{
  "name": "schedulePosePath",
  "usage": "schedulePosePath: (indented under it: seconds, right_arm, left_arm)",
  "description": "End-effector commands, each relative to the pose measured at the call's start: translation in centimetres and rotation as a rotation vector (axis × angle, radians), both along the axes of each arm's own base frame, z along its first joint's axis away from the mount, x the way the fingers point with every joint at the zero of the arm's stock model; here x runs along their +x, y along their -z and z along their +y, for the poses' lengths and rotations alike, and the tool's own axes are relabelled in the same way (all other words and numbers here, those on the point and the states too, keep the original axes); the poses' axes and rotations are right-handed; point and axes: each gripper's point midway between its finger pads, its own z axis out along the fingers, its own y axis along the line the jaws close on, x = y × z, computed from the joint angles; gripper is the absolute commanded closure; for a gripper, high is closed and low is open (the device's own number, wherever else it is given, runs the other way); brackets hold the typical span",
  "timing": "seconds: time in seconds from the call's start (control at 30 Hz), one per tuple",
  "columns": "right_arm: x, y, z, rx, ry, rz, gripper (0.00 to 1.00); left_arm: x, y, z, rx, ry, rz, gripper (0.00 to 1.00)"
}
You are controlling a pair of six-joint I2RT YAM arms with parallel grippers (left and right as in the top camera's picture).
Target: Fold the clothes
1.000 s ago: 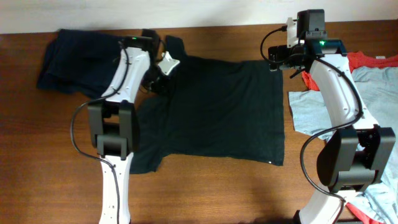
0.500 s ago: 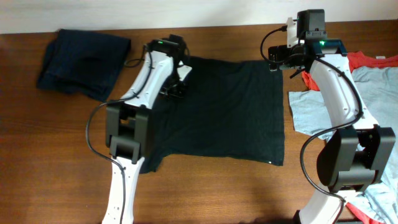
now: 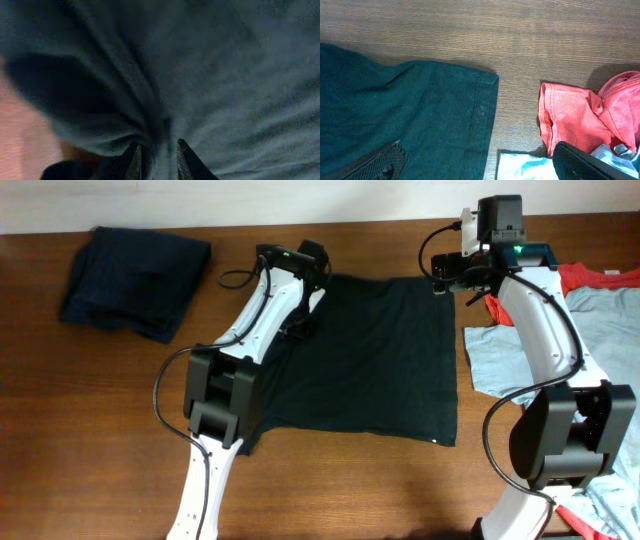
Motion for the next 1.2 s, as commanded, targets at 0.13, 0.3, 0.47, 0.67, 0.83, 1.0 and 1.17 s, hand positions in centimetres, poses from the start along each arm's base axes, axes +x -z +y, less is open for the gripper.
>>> schedulePosePath:
  seconds: [0.13,0.3,0.47,0.67,0.83,1.0,1.17]
  right_arm:
    - [0.0,0.1,0.2,0.0,0.0,0.001,0.01]
    - [0.0,0.1,0.2,0.0,0.0,0.001,0.01]
    - [0.0,0.1,0.2,0.0,0.0,0.001,0.01]
    - [0.0,0.1,0.2,0.0,0.0,0.001,0.01]
    - [0.0,0.1,0.2,0.0,0.0,0.001,0.01]
    - [0.0,0.1,0.2,0.0,0.0,0.001,0.01]
    - [0.0,0.1,0.2,0.0,0.0,0.001,0.01]
  left_arm:
    - [3.0,-5.6,3.1,-0.018,-0.125,-0.161,0.52]
    - [3.4,-5.4,6.5,-0.004,-0.191,-0.136,0.44]
    - [3.6,-5.0,7.8,-0.151,-0.15,-0.073,0.37]
    - [3.4,-3.9,9.5,-0.287,-0.117,-0.012,0.37]
    - [2.6,-2.1,11.3,-0.295,-0.147,0.061,0.42]
    - [1.3,-0.5,11.1,-0.294,-0.138,0.14,0.47]
    - [0.7,0.3,11.1,-0.285,-0.142,0.174,0.47]
